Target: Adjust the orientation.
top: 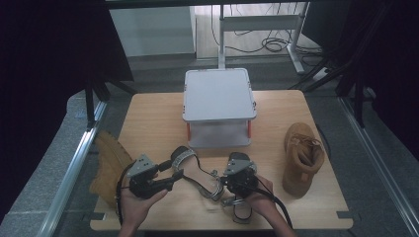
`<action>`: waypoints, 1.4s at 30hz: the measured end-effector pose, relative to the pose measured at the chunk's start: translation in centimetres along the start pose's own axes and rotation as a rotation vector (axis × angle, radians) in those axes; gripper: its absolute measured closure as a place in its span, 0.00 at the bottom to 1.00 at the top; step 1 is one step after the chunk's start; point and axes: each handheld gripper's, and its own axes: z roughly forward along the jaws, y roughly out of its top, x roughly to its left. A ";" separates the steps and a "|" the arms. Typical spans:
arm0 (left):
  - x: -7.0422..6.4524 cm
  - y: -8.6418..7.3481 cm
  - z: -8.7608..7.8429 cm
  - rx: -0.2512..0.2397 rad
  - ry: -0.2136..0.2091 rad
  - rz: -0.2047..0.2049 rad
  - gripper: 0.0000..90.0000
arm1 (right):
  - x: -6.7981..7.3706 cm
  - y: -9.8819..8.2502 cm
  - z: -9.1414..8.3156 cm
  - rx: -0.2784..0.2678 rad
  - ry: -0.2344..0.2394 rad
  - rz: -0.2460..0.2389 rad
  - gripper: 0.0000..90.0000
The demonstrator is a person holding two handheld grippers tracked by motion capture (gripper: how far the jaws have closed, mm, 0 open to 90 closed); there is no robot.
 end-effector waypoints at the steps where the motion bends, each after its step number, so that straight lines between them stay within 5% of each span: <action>1: 0.0 0.0 0.0 -0.002 0.000 -0.001 0.47 | 0.2 0.1 0.0 -0.002 0.006 -0.007 1.00; 10: 0.0 -0.1 -0.1 -0.005 0.004 0.003 0.47 | 1.4 0.7 0.0 -0.004 0.026 -0.065 1.00; 14: -0.1 0.0 -0.2 -0.009 0.004 0.005 0.47 | 0.6 0.7 0.3 0.006 -0.022 -0.020 1.00; 19: -0.2 -0.1 -0.2 -0.007 0.002 0.010 0.47 | 0.2 1.0 1.1 0.035 -0.021 -0.010 1.00; 28: 0.1 0.1 -1.1 -0.025 0.009 0.007 0.47 | 2.8 2.4 1.1 0.068 -0.006 -0.132 1.00; 37: 1.0 -0.1 -1.7 -0.044 0.001 -0.027 0.47 | 5.1 3.3 1.7 0.078 0.040 -0.191 1.00; 42: 0.9 -0.2 -1.5 -0.033 -0.002 -0.024 0.47 | 3.4 2.9 1.2 0.072 -0.014 -0.121 1.00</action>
